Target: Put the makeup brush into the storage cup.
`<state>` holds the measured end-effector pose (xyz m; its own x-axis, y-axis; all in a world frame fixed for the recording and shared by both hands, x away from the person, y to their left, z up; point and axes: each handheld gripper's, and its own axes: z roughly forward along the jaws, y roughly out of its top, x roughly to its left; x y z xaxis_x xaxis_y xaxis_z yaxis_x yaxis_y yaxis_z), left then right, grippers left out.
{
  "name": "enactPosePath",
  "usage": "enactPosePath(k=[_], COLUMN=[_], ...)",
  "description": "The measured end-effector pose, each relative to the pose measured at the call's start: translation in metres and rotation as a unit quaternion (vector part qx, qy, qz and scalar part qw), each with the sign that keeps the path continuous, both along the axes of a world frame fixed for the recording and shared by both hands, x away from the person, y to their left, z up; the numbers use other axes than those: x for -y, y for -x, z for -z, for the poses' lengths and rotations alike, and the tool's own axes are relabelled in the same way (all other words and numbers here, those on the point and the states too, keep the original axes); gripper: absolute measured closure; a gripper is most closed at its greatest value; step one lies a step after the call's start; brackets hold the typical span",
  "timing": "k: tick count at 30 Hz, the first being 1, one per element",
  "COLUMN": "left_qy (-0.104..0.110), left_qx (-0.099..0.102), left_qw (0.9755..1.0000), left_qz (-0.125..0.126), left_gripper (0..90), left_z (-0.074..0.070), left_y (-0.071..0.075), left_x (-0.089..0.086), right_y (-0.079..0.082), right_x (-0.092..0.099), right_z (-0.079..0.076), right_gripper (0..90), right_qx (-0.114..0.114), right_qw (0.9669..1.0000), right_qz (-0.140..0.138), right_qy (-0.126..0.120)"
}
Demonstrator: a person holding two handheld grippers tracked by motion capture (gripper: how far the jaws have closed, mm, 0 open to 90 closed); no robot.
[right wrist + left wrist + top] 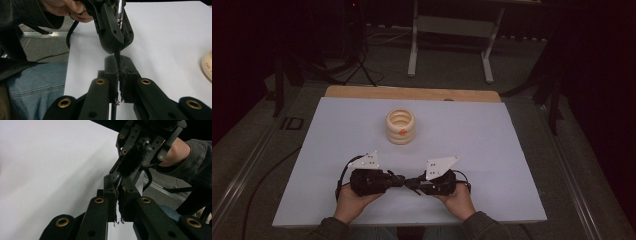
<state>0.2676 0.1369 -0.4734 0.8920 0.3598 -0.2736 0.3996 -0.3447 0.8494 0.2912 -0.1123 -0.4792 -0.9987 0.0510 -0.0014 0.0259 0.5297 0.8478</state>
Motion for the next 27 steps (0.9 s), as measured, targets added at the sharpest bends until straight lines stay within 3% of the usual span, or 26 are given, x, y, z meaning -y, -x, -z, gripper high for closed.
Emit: enactPosePath(k=[3, 7, 18, 27], left_qy=[-0.002, -0.003, -0.025, -0.039], left_qx=[0.005, 0.009, 0.019, 0.025], left_qw=[1.0000, 0.9999, 0.9994, 0.9984], left_qz=[-0.002, -0.006, -0.016, -0.033], left_gripper=[85.7, 85.7, 85.7, 85.7], left_z=[-0.002, -0.005, -0.008, -0.017], left_y=[0.001, 0.001, 0.001, -0.005], left_x=[0.000, -0.002, -0.001, -0.002], right_y=[0.000, -0.002, -0.006, -0.009], right_x=[0.001, 0.003, 0.022, 0.048], right_z=[0.000, 0.002, 0.003, 0.001], right_gripper=[84.0, 71.0, 57.6, 45.4], right_qx=[-0.006, -0.016, -0.023, -0.022], right_qw=[1.0000, 0.9998, 0.9983, 0.9942], right_qz=[0.002, 0.013, 0.053, 0.105], right_qy=[-0.004, -0.003, 0.004, 0.008])
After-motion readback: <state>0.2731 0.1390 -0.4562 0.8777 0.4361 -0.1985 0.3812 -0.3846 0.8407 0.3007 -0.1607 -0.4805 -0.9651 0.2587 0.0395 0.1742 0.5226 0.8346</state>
